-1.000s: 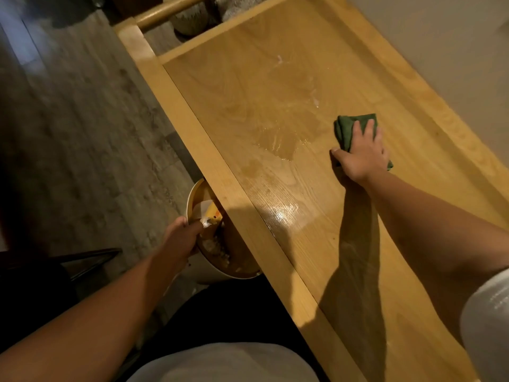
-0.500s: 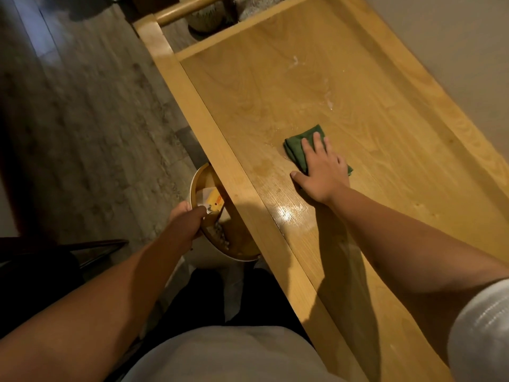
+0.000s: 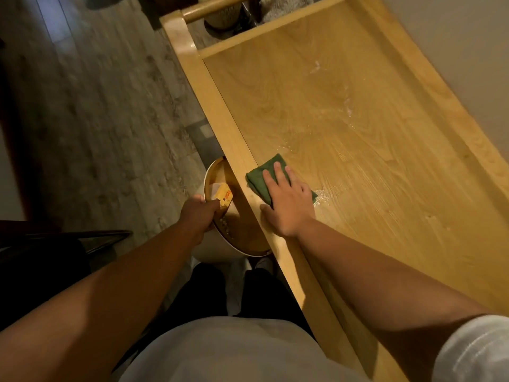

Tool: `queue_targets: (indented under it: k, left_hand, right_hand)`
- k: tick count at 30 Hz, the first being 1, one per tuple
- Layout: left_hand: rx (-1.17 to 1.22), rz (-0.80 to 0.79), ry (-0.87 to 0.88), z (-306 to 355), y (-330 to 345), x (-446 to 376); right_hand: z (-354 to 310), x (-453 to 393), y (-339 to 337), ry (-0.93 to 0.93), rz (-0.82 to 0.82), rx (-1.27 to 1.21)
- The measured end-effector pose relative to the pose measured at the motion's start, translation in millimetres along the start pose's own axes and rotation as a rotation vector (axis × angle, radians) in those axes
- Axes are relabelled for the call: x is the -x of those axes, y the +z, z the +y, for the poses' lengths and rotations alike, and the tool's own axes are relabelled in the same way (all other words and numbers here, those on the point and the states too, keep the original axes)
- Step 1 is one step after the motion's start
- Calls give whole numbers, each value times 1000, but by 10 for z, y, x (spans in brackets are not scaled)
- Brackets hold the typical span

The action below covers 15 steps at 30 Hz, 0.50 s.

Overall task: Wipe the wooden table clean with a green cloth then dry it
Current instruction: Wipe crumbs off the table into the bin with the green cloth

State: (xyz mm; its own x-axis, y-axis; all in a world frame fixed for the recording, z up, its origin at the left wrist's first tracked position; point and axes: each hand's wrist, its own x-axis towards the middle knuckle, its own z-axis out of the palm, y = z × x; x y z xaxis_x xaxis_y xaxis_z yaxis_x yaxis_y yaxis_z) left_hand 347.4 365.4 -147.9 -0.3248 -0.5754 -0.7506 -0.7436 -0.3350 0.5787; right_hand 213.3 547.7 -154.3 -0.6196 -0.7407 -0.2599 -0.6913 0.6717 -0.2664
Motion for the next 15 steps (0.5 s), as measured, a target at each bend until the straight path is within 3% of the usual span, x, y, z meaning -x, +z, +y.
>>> queue_targets:
  k: [5, 10, 12, 15]
  left_hand:
    - [35, -7, -9, 12, 0, 9]
    - [28, -26, -14, -11, -37, 3]
    - [24, -14, -11, -24, -53, 10]
    - [30, -6, -8, -25, -70, 31]
  right_hand:
    - [-302, 58, 59, -33, -14, -37]
    - [-516, 175, 187, -259, 64, 35]
    - [-552, 190, 227, -293, 20, 160]
    - [-512, 149, 274, -328, -65, 150]
